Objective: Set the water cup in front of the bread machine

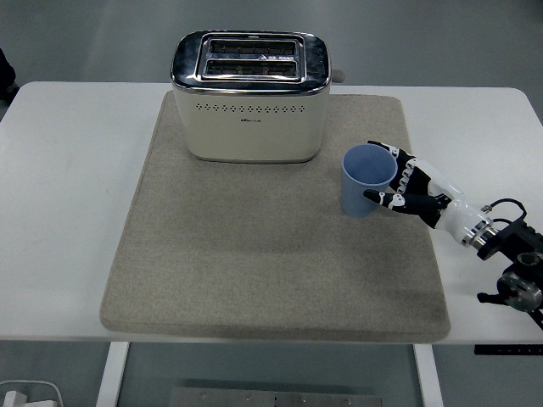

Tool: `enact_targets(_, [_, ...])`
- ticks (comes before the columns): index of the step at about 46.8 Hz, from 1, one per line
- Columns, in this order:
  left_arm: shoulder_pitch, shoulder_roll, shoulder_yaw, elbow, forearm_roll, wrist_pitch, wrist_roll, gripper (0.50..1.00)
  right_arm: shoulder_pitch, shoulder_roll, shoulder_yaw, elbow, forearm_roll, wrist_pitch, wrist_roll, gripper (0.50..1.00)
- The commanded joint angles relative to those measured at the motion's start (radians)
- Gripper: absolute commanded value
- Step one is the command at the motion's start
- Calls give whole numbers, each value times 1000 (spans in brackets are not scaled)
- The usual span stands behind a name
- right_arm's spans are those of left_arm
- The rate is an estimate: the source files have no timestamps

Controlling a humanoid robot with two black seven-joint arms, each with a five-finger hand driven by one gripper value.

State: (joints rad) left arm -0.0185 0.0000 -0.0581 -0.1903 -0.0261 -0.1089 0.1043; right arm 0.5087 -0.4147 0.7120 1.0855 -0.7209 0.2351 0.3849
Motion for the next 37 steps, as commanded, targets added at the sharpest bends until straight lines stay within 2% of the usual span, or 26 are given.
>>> enact_targets(1, [0, 0, 0, -1, -1, 0, 0, 1000, 13, 16, -5, -16, 0, 0, 0, 928])
enact_targets(22, [2, 0, 0, -1, 0, 0, 0, 1000, 19, 68, -3, -59, 0, 30, 0, 928])
enact_targets(28, [2, 0, 0, -1, 0, 0, 0, 1000, 19, 73, -3, -64, 0, 29, 0, 913])
enact_targets(30, [2, 0, 0, -1, 0, 2, 0, 1000, 19, 73, -3, -64, 0, 29, 0, 901])
enact_targets(37, [2, 0, 0, -1, 0, 0, 0, 1000, 19, 73, -5, -62, -2, 30, 3, 770])
